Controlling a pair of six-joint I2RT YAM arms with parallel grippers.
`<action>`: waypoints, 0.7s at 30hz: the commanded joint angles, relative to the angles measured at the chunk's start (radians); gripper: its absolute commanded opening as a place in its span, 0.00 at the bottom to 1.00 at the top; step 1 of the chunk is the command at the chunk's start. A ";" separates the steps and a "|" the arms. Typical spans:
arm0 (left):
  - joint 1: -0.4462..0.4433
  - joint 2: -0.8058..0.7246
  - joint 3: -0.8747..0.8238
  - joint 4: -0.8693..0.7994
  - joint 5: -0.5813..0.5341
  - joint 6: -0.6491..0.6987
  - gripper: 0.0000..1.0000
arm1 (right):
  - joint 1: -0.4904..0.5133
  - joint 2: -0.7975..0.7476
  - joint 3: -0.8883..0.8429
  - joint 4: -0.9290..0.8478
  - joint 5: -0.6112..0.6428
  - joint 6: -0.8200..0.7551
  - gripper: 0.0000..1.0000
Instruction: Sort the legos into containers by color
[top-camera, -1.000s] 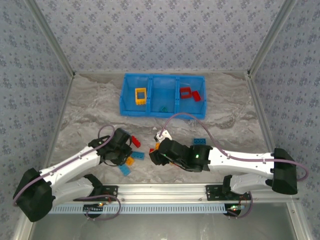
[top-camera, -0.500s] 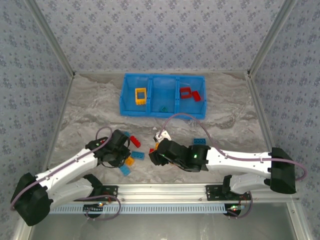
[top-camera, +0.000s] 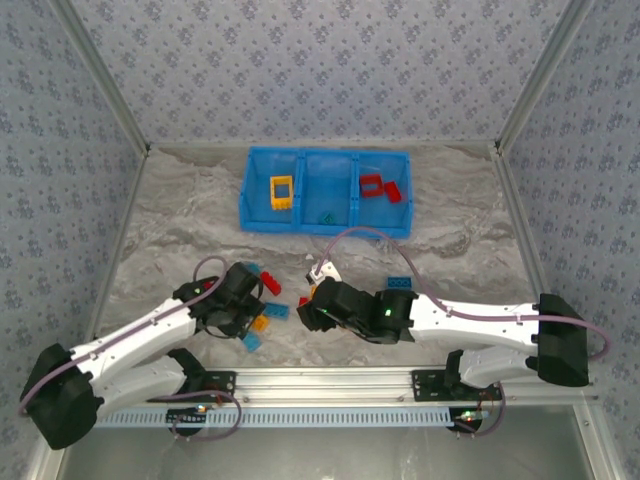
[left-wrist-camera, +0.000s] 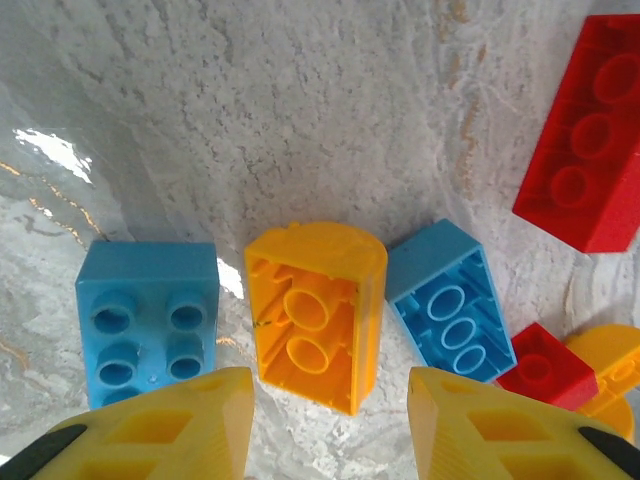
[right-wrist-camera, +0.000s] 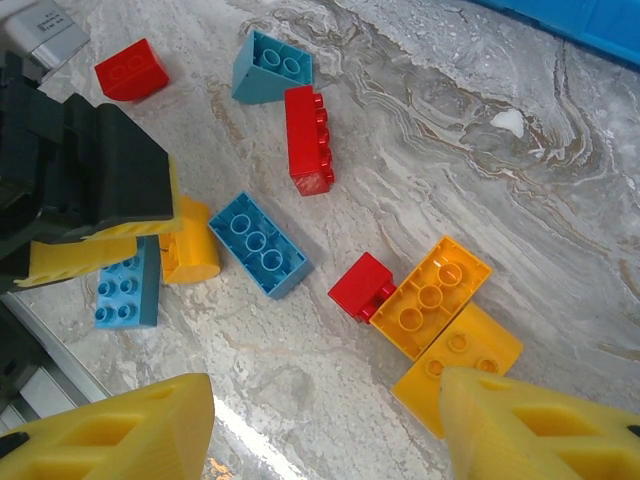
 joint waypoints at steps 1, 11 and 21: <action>-0.008 0.031 0.004 0.057 0.013 -0.011 0.46 | 0.007 0.005 0.024 0.000 0.007 0.020 0.63; -0.010 0.064 -0.012 0.038 0.028 -0.033 0.40 | 0.007 -0.002 0.018 -0.008 0.014 0.025 0.63; -0.009 0.117 -0.036 0.078 0.032 -0.029 0.41 | 0.005 -0.003 0.016 -0.009 0.021 0.032 0.63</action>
